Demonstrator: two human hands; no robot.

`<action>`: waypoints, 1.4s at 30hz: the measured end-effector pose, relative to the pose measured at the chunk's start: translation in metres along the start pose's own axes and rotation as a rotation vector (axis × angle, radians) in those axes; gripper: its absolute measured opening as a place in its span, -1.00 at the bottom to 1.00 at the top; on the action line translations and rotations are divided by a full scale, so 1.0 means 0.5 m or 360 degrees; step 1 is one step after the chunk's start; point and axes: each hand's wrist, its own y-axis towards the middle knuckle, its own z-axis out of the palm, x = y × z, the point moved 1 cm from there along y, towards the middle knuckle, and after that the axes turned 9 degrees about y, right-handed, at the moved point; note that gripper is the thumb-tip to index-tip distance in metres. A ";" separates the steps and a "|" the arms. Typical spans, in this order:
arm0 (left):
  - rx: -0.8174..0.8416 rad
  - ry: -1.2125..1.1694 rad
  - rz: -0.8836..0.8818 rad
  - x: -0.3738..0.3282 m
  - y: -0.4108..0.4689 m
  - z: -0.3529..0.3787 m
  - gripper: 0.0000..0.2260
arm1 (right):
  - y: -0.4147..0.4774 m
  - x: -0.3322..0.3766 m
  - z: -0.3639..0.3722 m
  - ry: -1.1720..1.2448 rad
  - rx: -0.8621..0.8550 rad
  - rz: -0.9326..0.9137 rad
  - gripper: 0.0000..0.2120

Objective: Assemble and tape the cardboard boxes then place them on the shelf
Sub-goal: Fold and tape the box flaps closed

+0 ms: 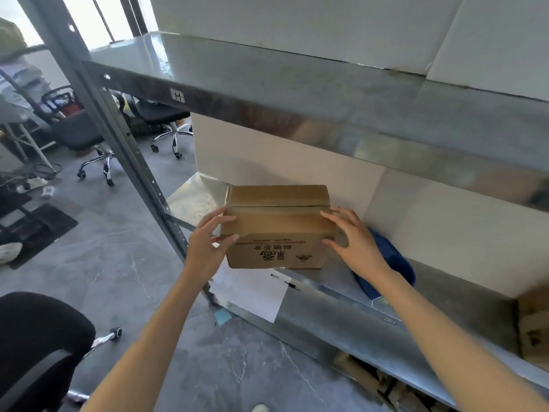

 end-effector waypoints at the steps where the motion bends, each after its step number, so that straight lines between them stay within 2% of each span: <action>1: -0.0010 -0.0008 0.0021 0.007 0.012 -0.003 -0.69 | -0.002 0.003 0.009 0.0000 -0.0052 -0.0007 -0.43; 5: 0.0021 -0.0086 0.0033 0.025 0.054 -0.008 -0.66 | -0.013 0.016 0.037 0.0015 -0.0209 0.0016 -0.47; 8: 0.0075 -0.0107 0.0007 0.035 0.087 0.001 -0.73 | -0.023 0.026 0.046 0.0001 -0.0309 0.0009 -0.48; 12: 0.0154 -0.0112 0.0013 0.034 0.128 0.023 -0.57 | -0.041 0.045 0.059 -0.0093 -0.0412 -0.0051 -0.49; 16: 0.0254 -0.0173 0.0046 0.044 0.164 0.038 -0.53 | -0.058 0.062 0.064 -0.0150 -0.0366 -0.0079 -0.49; 21: 0.0342 -0.0250 0.0094 0.051 0.194 0.041 -0.56 | -0.043 0.068 0.023 -0.0048 -0.0457 -0.0014 -0.75; 25: 0.0115 -0.0045 0.0071 0.028 0.176 0.053 -0.58 | -0.006 0.055 0.003 -0.0203 -0.0197 0.0161 -0.46; 28: 0.0027 0.0182 0.0054 0.000 0.139 0.067 -0.57 | 0.013 0.042 0.005 -0.0189 -0.0031 0.0205 -0.32; 34: -0.0079 0.0373 -0.0137 -0.049 0.075 0.105 -0.47 | 0.014 0.029 -0.004 -0.0114 0.0044 0.0087 -0.33; 42: -0.0071 0.0177 -0.0225 -0.104 0.013 0.143 -0.45 | -0.008 0.024 -0.023 -0.0139 0.0066 -0.0001 -0.41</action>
